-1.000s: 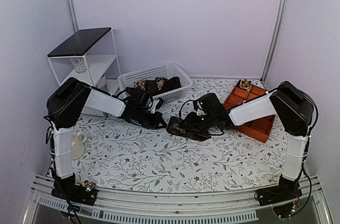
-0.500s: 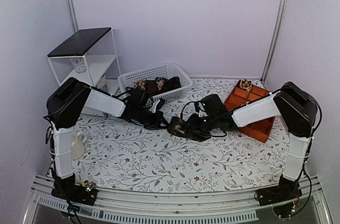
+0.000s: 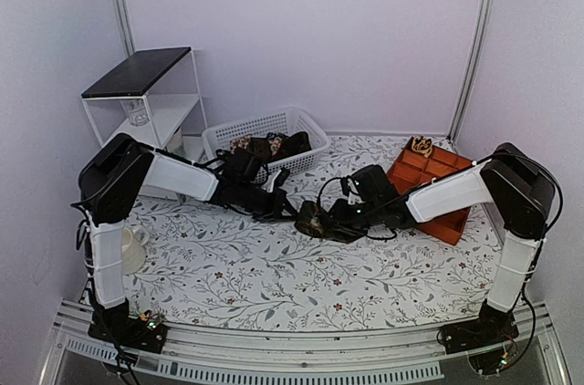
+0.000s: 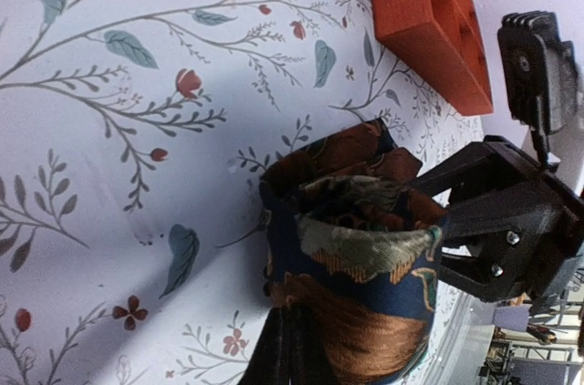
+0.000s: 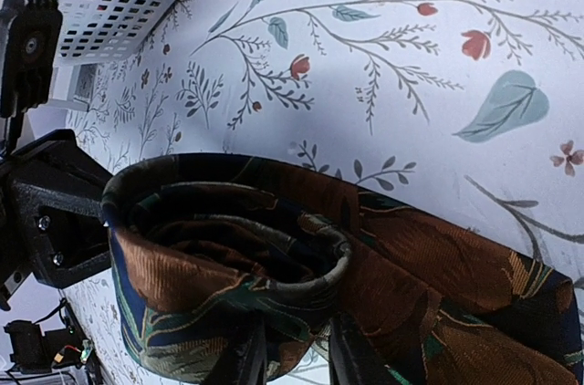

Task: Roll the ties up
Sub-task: Roll the tie at the center of the board.

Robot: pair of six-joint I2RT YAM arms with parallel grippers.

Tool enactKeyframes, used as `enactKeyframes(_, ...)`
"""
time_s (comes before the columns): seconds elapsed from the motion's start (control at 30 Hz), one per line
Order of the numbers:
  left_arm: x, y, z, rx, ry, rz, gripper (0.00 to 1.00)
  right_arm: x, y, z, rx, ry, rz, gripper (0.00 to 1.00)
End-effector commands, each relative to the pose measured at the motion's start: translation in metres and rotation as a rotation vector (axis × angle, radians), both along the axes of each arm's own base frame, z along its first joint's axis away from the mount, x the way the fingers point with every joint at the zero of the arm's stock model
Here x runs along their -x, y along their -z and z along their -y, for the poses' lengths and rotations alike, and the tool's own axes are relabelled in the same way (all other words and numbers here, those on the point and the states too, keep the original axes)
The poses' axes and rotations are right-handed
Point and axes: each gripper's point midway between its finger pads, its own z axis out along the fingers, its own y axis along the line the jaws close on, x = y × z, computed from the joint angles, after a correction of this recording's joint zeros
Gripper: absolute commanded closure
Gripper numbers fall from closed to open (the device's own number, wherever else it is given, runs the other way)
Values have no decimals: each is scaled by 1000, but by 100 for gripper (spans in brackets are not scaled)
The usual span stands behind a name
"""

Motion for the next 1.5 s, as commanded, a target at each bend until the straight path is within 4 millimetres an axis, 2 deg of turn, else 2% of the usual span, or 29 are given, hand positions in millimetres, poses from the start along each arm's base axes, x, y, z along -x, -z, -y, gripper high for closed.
enactKeyframes(0.0,10,-32,24,33,40,43,100,-2,-16,8,-30,15,39,77)
enactKeyframes(0.27,13,-30,34,11,32,30,100,-2,-15,22,-66,43,47,83)
enactKeyframes(0.6,15,-34,49,-1,34,30,100,0,-15,41,-84,83,58,82)
enactKeyframes(0.77,15,-33,49,-18,5,22,99,-4,-27,46,-116,91,96,80)
enactKeyframes(0.87,15,-34,50,-16,-4,19,99,-1,-37,50,-131,99,106,77)
enactKeyframes(0.93,14,-34,51,-18,-8,21,99,2,-37,54,-120,112,91,77)
enactKeyframes(1.03,13,-33,51,-21,-14,18,99,6,-38,62,-103,131,67,71)
enactKeyframes(1.17,12,-32,51,-25,-22,17,99,14,-49,64,-136,133,60,54)
enactKeyframes(1.3,12,-29,49,-33,-29,15,99,21,-57,51,-190,128,37,39)
enactKeyframes(1.47,12,-30,50,-32,-27,17,100,17,-58,30,-220,118,7,26)
